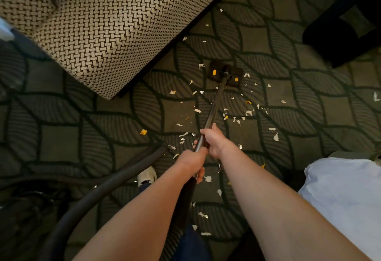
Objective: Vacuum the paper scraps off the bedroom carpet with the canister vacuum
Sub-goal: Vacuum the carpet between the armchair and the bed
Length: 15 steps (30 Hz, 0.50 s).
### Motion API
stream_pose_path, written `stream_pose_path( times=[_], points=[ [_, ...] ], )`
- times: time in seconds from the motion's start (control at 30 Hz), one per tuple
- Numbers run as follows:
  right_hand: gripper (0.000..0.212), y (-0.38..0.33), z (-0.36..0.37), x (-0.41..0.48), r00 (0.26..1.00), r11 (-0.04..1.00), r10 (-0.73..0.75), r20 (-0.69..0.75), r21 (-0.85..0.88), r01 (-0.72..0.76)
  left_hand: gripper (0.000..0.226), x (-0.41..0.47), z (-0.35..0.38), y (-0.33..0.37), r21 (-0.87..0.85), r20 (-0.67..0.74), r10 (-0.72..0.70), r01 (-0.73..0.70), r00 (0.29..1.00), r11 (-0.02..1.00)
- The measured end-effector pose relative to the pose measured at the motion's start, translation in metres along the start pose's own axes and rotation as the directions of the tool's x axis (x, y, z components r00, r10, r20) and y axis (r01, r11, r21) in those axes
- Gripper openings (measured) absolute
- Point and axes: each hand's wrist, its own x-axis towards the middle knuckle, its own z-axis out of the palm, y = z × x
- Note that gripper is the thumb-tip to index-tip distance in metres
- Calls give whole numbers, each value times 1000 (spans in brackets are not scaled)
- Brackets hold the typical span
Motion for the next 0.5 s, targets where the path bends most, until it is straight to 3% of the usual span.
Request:
stream_pose_path(
  times=[0.17, 0.5],
  points=[
    [67, 14, -1, 4, 992, 996, -82, -100, -55, 77, 45, -8, 12, -4, -12, -13, 6, -6, 1000, 1000],
    [67, 53, 10, -7, 994, 999, -30, -102, -41, 25, 49, -18, 5, -47, -51, -10, -9, 9, 1000, 999]
  ],
)
